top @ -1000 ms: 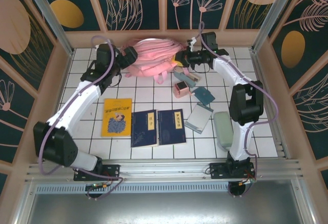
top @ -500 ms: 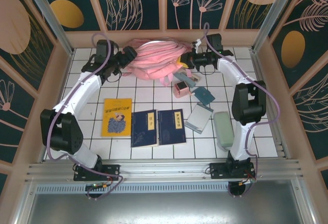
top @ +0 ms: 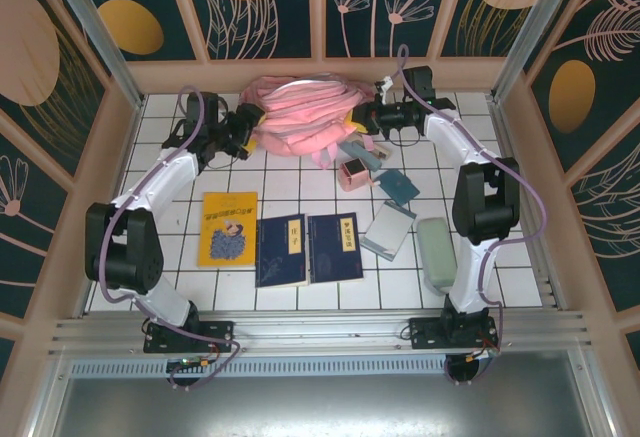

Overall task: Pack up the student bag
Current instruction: Pass the student bag.

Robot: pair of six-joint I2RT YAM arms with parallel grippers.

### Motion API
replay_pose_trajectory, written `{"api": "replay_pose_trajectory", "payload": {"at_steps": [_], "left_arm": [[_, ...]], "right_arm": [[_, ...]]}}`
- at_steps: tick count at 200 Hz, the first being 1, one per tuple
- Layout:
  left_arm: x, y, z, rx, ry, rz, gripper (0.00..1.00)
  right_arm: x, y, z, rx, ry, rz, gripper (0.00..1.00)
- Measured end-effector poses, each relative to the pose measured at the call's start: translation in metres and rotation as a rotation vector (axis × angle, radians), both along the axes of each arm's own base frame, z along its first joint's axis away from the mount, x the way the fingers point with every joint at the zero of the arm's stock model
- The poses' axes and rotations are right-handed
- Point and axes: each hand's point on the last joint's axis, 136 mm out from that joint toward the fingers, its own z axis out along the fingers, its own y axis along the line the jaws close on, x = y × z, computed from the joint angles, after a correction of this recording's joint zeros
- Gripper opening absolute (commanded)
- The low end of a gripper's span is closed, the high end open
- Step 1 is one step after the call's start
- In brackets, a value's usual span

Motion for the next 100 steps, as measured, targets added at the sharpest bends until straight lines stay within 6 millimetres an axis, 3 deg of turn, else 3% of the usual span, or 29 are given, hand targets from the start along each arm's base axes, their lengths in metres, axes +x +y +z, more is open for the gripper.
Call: {"api": "replay_pose_trajectory", "payload": {"at_steps": [15, 26, 41, 54, 72, 89, 100], "left_arm": [[0.005, -0.003, 0.006, -0.038, -0.018, 0.007, 0.46], [0.009, -0.006, 0.01, -0.059, -0.033, 0.004, 0.24], [0.014, -0.008, 0.009, -0.089, -0.033, 0.012, 0.0], [0.017, -0.009, 0.007, -0.112, -0.025, 0.022, 0.0], [0.018, -0.009, 0.005, -0.146, -0.02, 0.043, 0.0], [0.014, -0.004, 0.003, -0.168, -0.01, 0.088, 0.0], [0.008, 0.001, 0.001, -0.174, 0.002, 0.132, 0.0]], "right_arm": [[0.0, 0.0, 0.0, 0.001, -0.003, 0.001, 0.0], [0.0, 0.001, 0.001, 0.001, -0.006, 0.002, 0.0], [0.0, 0.002, 0.001, 0.001, -0.006, 0.003, 0.0], [0.0, 0.003, 0.0, -0.002, -0.007, 0.001, 0.05], [0.001, 0.003, 0.0, -0.007, -0.01, -0.003, 0.28], [0.002, 0.002, 0.001, -0.022, -0.012, -0.029, 0.59], [0.0, -0.001, 0.001, -0.033, -0.027, -0.053, 0.72]]}}
